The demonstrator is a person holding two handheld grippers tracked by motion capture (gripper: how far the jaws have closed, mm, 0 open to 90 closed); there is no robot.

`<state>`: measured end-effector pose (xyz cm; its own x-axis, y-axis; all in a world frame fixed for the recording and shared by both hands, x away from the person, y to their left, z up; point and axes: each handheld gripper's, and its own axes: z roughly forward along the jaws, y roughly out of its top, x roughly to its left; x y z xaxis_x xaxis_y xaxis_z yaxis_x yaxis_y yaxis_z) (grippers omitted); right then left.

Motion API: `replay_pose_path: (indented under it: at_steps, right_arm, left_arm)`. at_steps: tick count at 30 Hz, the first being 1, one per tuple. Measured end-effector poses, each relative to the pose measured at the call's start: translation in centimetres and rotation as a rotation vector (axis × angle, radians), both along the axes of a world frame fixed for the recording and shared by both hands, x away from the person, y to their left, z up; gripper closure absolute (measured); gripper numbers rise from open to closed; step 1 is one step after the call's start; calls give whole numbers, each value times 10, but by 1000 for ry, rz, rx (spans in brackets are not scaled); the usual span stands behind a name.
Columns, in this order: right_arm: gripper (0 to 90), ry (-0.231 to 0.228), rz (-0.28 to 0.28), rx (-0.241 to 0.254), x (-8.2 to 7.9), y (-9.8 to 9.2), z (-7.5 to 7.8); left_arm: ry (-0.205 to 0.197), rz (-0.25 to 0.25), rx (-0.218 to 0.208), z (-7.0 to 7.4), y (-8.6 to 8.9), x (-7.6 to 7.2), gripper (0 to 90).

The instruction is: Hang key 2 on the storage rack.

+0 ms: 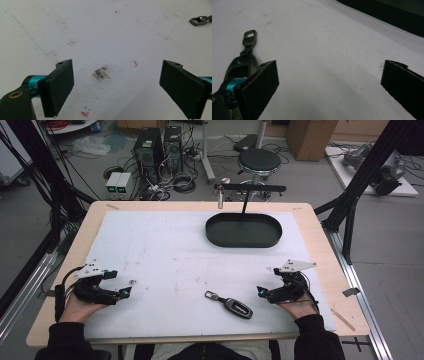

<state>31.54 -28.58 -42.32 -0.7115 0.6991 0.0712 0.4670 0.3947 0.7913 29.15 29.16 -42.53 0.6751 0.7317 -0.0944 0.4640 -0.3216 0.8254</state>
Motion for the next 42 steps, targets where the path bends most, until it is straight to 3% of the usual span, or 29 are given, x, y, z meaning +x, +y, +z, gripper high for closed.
replay_pose_path:
  at_steps: [7,18,27,37,42]
  right_arm:
    - [8,14,43,-32,2,21,1]
    - [8,38,80,-29,2,38,3]
    - [8,70,110,-58,4,53,0]
    - [9,97,179,-84,2,84,-2]
    - [9,102,219,-133,-1,102,-4]
  left_arm:
    - [-6,18,-5,-1,3,-1,127]
    - [-10,21,1,-1,3,-1,127]
    - [-5,22,13,-3,4,-2,128]
    - [0,18,11,-4,4,-1,129]
    - [-3,23,5,-3,5,-1,129]
